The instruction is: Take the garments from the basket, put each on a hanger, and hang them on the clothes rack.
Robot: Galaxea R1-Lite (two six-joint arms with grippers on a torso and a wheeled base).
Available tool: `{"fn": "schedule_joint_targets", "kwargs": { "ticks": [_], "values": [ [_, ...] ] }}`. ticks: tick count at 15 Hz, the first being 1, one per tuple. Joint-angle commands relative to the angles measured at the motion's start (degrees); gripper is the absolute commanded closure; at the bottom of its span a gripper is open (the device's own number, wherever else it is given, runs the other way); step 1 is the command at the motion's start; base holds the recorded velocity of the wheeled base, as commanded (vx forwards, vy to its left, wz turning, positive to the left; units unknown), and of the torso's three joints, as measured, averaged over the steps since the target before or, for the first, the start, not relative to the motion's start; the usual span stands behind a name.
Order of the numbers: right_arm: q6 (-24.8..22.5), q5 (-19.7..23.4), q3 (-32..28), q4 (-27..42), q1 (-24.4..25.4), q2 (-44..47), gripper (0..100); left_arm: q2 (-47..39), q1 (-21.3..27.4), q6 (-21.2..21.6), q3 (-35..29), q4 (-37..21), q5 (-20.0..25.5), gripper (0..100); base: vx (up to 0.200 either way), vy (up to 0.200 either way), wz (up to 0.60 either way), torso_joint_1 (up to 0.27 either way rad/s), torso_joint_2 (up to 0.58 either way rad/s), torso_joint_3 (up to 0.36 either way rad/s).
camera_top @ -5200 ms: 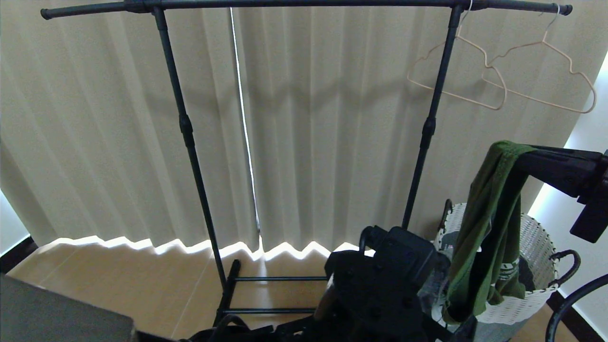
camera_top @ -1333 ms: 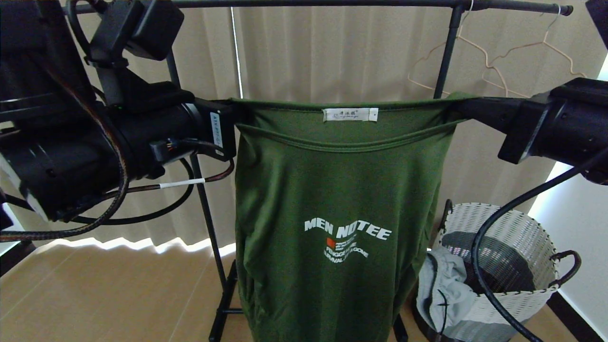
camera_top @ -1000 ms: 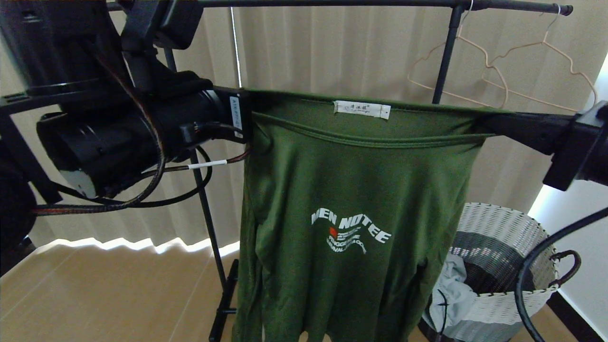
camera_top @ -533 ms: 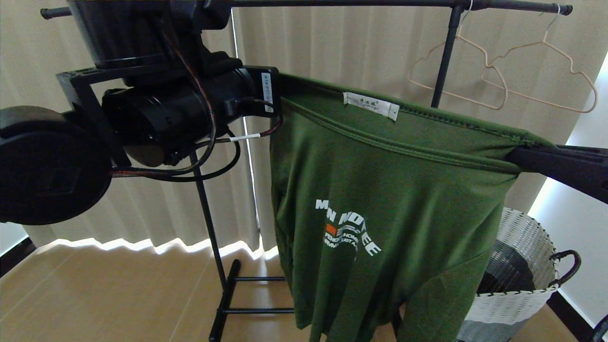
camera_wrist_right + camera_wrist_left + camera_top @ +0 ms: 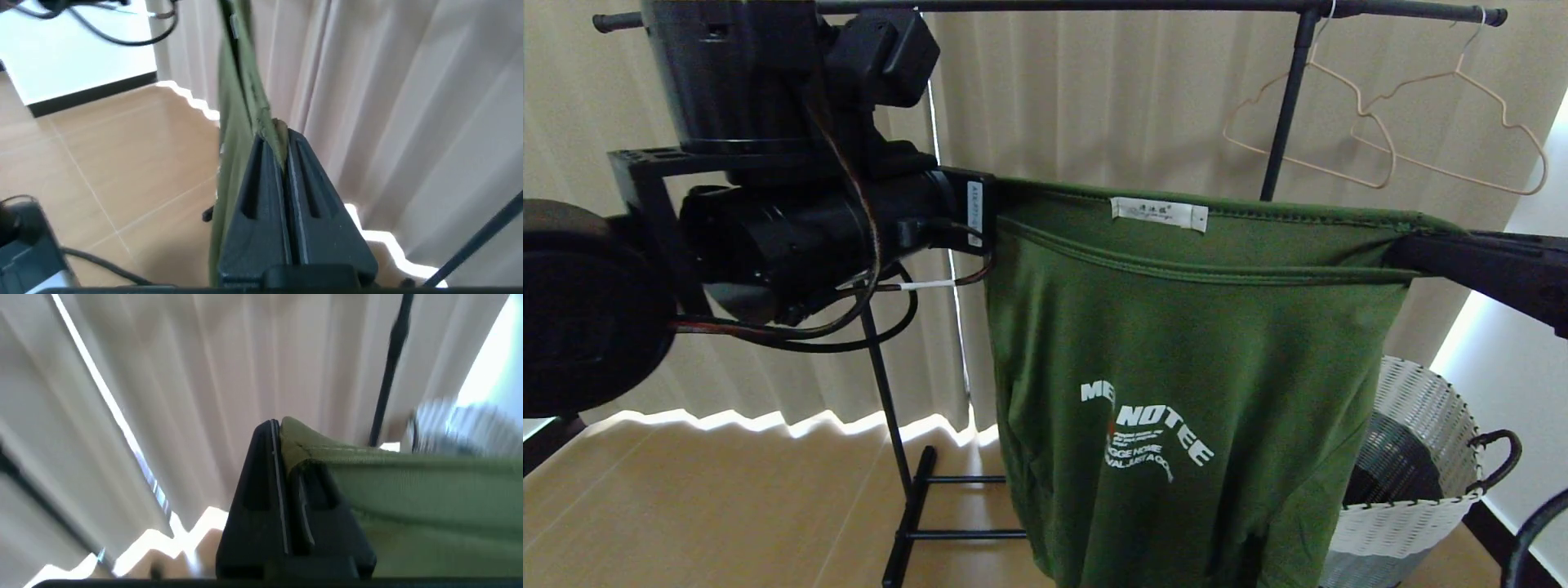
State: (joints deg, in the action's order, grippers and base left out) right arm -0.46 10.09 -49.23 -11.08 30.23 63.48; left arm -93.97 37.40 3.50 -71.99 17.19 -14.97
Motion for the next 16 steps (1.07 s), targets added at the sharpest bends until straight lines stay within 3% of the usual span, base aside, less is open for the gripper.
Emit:
{"fn": "schedule_joint_targets", "kwargs": {
  "ticks": [1, 3, 8, 16],
  "values": [
    [0.0, 0.0, -2.3, -1.8, -2.8, 4.8, 100, 5.0, -0.1, -0.2, 0.8, -2.8, 0.4, 100, 0.000, 0.000, 0.00, 0.000, 0.00, 0.000],
    [0.1, 0.0, -4.0, -6.1, -4.6, 8.9, 100, 7.9, -0.1, -0.5, 1.1, -6.4, 0.9, 100, 0.000, 0.000, 0.00, 0.000, 0.00, 0.000],
    [0.4, 0.2, -7.6, -13.5, -4.8, 15.4, 100, 16.3, 0.0, -0.2, 7.0, -10.8, 11.5, 100, 0.000, 0.000, 0.00, 0.000, 0.00, 0.000],
    [2.9, 0.2, -14.3, -15.3, -4.8, 21.4, 100, 21.5, 3.1, 0.0, 12.4, -10.9, 14.4, 100, 0.000, 0.000, 0.00, 0.000, 0.00, 0.000]
  ]
}}
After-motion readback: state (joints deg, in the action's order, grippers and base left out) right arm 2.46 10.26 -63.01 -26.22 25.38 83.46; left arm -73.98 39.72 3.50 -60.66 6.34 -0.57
